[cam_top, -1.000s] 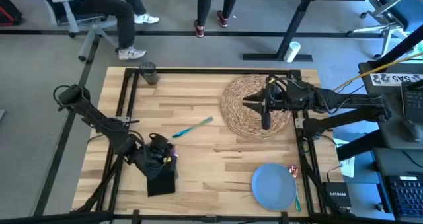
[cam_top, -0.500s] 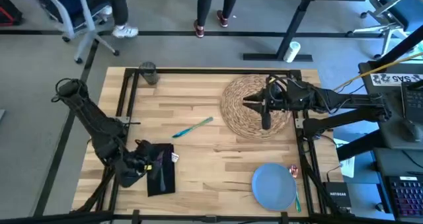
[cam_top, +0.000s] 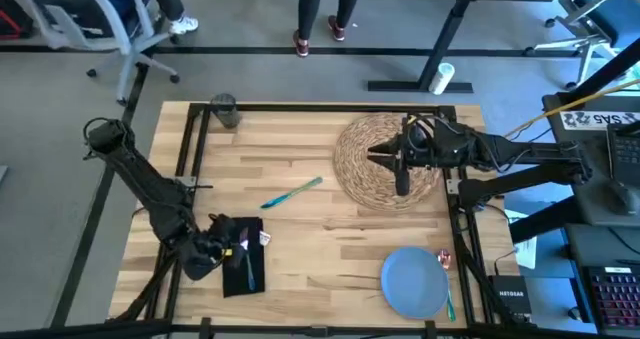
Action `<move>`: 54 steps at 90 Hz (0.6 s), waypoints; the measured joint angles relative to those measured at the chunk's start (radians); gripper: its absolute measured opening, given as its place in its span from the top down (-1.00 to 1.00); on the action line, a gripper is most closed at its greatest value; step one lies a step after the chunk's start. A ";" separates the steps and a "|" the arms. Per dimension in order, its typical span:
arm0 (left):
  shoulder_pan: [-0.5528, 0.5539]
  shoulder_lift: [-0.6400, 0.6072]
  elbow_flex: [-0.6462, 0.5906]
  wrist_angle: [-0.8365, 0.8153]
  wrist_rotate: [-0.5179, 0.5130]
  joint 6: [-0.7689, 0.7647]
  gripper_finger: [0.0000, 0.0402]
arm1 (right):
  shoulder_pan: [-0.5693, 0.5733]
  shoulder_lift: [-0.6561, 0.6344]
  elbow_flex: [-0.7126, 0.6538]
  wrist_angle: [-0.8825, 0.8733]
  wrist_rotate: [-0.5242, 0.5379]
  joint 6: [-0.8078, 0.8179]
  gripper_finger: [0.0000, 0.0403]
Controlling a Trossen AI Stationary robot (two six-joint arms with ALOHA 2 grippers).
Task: Set table place
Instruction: Put the blue fork on the black table napkin
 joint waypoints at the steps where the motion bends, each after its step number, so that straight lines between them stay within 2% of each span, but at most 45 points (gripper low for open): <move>1: 0.000 0.000 0.000 -0.002 0.001 0.000 1.00 | 0.000 0.000 0.000 0.000 0.000 0.000 0.59; 54: 0.000 0.000 0.000 -0.225 0.064 -0.052 1.00 | 0.000 0.000 0.000 0.020 0.002 0.002 0.59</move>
